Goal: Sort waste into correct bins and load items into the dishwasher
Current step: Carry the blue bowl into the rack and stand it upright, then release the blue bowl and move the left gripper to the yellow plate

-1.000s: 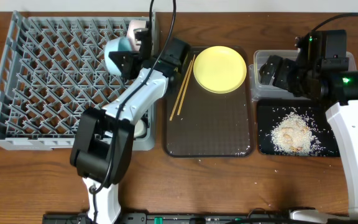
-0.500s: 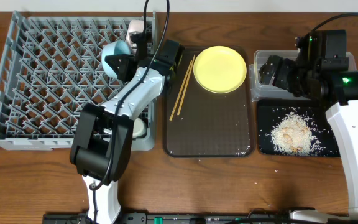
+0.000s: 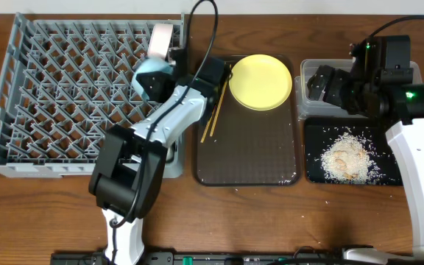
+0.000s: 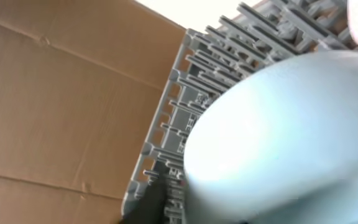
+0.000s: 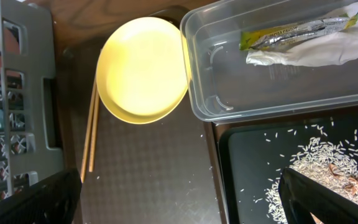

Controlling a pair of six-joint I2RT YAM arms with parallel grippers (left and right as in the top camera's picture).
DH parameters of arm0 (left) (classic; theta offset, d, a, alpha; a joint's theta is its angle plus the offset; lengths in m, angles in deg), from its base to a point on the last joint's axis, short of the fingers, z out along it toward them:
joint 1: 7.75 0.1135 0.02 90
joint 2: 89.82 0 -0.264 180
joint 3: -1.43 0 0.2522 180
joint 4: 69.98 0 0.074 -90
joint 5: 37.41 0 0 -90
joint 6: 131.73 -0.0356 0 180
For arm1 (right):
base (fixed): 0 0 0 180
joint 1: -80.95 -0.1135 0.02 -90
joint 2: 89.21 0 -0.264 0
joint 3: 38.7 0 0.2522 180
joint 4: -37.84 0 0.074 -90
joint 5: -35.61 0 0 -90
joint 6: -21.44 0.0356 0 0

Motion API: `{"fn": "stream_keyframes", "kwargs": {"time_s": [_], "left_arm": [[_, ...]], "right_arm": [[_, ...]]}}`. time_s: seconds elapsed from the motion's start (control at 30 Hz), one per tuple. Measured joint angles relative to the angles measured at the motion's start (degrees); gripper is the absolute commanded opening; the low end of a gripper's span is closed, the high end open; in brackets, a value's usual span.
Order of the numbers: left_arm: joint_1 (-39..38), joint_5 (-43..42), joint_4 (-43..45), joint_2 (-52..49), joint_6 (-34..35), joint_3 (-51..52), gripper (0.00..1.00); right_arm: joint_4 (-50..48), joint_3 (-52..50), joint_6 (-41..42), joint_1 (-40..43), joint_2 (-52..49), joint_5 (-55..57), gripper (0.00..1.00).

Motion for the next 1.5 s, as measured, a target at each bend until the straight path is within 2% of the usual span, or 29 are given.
{"fn": "stream_keyframes", "kwargs": {"time_s": [0.17,0.5,0.7,0.87,0.97,1.13,1.33,1.5], "left_arm": [[-1.27,-4.37,-2.10,0.00,0.20,0.15,0.46],[-1.29,-20.68,-4.31,0.81,0.15,0.02,0.62],[-1.18,-34.16,-3.15,7.28,0.09,-1.62,0.76],[-1.18,-46.18,2.08,15.26,0.87,-2.51,0.78],[-1.18,-53.94,4.61,18.01,4.24,-3.23,0.79],[-1.55,-63.63,9.64,17.33,15.06,-3.45,0.79],[-3.02,-67.38,15.56,9.66,25.83,-3.45,0.79],[-4.24,-68.50,20.04,1.33,31.32,-3.41,0.78]], "right_arm": [[0.00,-0.02,0.00,0.00,0.00,0.00,0.99],[0.00,-0.02,0.00,0.00,0.00,-0.02,0.99],[0.00,-0.02,0.00,0.00,0.00,-0.02,0.99],[0.00,-0.02,0.00,0.00,0.00,-0.02,0.99],[0.00,-0.02,0.00,0.00,0.00,-0.02,0.99],[0.00,-0.02,0.00,0.00,0.00,0.00,0.99],[0.00,-0.02,0.00,0.00,0.00,0.00,0.99],[0.00,-0.02,0.00,0.00,0.00,0.00,0.99]]}}
